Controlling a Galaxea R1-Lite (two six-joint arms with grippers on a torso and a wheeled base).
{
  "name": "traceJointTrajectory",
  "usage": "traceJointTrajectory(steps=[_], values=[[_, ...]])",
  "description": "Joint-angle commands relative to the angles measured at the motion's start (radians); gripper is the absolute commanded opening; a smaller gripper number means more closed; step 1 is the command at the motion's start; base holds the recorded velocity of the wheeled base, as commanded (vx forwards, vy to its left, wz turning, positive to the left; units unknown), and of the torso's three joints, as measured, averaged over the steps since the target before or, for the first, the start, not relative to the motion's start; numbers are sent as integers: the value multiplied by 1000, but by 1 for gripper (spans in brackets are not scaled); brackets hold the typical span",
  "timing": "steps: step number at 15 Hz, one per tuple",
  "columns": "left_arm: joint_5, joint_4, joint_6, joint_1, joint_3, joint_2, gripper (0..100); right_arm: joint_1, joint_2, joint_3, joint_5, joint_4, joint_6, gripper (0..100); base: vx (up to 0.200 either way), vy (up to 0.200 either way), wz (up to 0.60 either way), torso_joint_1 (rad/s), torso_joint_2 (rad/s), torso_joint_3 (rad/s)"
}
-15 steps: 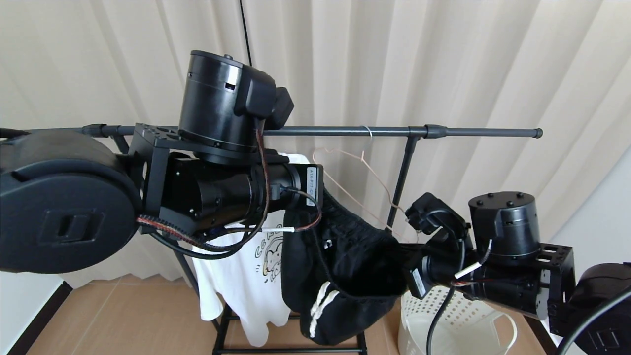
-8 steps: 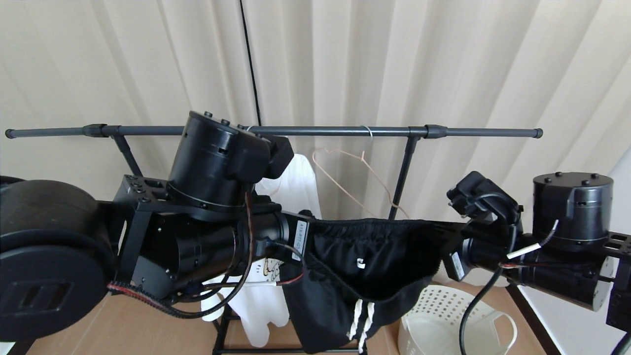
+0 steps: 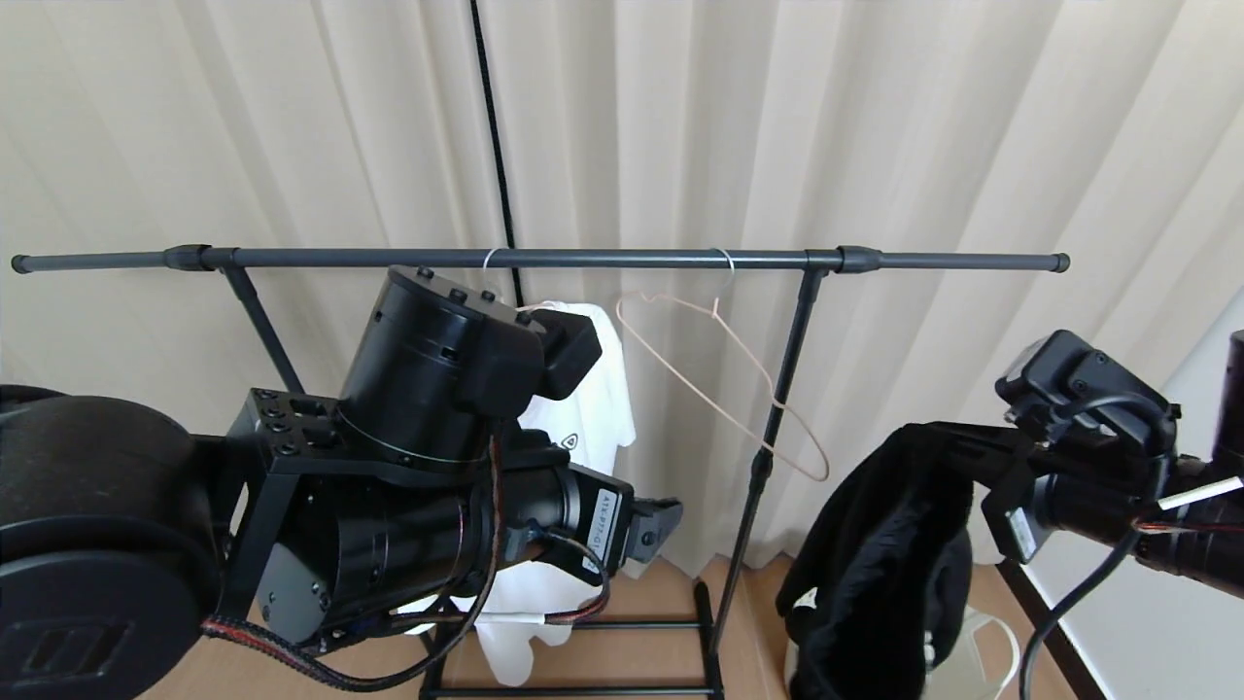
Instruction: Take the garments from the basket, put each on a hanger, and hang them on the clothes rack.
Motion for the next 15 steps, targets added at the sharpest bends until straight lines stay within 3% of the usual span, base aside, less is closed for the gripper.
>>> traceJointTrajectory(steps=[1, 5, 8, 15], values=[[-3, -4, -2, 18, 2, 29, 100, -72, -91, -7, 24, 37, -42, 0, 0, 0, 0, 0, 0, 0], [5, -90, -2, 33, -16, 124, 100, -213, -80, -48, 29, 43, -62, 0, 0, 0, 0, 0, 0, 0], [6, -101, -3, 42, -47, 167, 100, -336, 16, -107, 106, 31, -58, 0, 0, 0, 0, 0, 0, 0], [20, -118, -5, 47, -58, 172, 100, -362, 35, -122, 110, 29, -58, 0, 0, -200, 0, 7, 4, 5]])
